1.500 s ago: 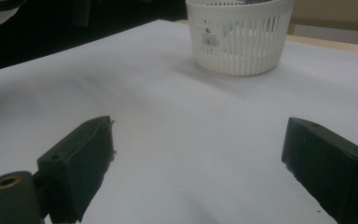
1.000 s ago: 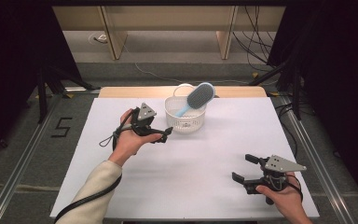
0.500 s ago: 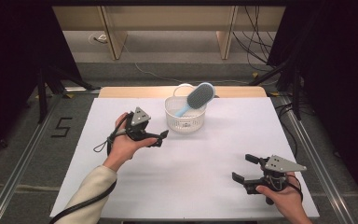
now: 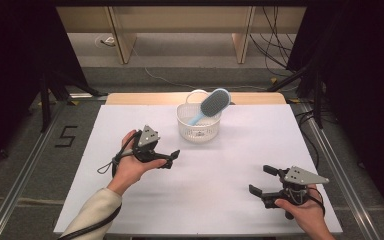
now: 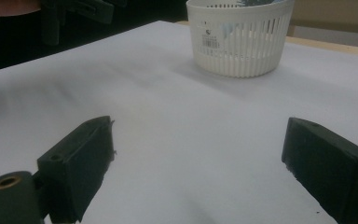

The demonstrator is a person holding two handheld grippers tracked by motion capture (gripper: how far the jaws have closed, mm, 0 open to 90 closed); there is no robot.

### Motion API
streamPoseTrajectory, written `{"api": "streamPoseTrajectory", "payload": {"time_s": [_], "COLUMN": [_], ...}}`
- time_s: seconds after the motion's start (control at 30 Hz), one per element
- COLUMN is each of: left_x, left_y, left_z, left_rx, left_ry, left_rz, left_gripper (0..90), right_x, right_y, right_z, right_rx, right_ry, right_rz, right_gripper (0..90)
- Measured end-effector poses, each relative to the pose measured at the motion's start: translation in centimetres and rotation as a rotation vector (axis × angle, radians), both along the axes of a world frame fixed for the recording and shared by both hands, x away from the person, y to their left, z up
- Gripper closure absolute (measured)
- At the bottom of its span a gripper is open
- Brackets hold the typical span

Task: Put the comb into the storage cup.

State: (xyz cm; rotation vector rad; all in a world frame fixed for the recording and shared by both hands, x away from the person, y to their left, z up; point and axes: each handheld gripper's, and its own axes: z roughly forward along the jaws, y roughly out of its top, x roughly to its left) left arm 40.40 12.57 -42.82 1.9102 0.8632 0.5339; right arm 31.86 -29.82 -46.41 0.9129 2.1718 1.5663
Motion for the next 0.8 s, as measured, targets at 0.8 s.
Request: {"api": "streamPoseTrajectory", "payload": {"time_s": [0.8], "left_x": [-2.6], "left_y": [1.3], "left_z": [-0.8], "left_rx": [0.005], "left_ry": [0.003], "left_rz": [0.006], "left_gripper": [0.0], "right_x": [0.0], "right_y": [0.0], "right_z": [0.0], "right_rx": [-0.001], "right_ry": [-0.001], "right_rz": [0.001], "right_gripper": [10.0]}}
